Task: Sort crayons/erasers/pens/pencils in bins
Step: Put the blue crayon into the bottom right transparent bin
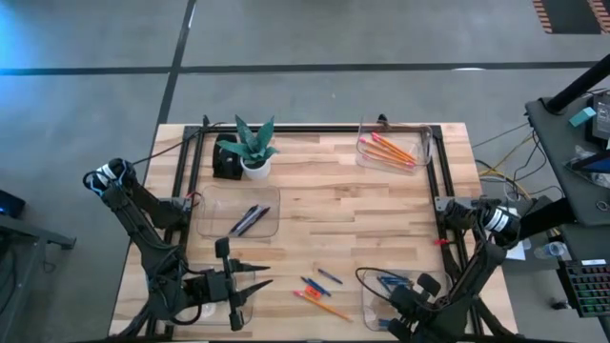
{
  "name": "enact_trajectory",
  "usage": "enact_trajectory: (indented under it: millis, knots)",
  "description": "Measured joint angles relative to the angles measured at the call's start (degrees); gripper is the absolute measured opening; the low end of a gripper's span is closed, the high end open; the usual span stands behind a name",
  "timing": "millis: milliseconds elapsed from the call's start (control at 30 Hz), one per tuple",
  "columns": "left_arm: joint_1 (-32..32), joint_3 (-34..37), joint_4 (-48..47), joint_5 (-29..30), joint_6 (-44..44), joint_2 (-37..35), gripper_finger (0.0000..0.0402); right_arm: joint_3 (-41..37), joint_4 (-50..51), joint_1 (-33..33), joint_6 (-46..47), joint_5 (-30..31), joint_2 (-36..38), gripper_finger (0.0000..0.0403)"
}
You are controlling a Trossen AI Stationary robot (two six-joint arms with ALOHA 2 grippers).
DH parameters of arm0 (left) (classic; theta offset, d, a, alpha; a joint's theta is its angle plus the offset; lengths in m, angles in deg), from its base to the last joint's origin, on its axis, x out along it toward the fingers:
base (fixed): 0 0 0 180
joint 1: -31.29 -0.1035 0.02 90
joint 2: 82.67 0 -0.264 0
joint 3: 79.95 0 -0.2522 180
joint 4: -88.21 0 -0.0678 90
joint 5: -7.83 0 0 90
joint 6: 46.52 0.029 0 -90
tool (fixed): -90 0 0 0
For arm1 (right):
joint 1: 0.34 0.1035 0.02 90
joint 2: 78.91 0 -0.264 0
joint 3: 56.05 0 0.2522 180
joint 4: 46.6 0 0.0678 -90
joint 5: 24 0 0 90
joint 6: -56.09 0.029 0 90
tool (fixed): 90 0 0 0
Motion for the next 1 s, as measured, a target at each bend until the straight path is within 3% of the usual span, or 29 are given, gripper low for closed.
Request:
enact_trajectory:
  millis: [467,833,1000]
  knots:
    - [-0.04,1.29,0.07,0.0,-0.04,0.0,0.0107,0.0,-0.03,0.04,0.01,1.98,-1.59,0.0015]
    - [-0.04,1.64,0.55,0.0,-0.02,0.0,0.0107,-0.04,0.01,0.0,0.05,1.84,-1.42,0.0107]
    - [-0.24,1.64,1.34,0.0,-0.02,-0.01,0.0107,0.93,0.98,-0.15,0.27,-2.42,1.88,0.0132]
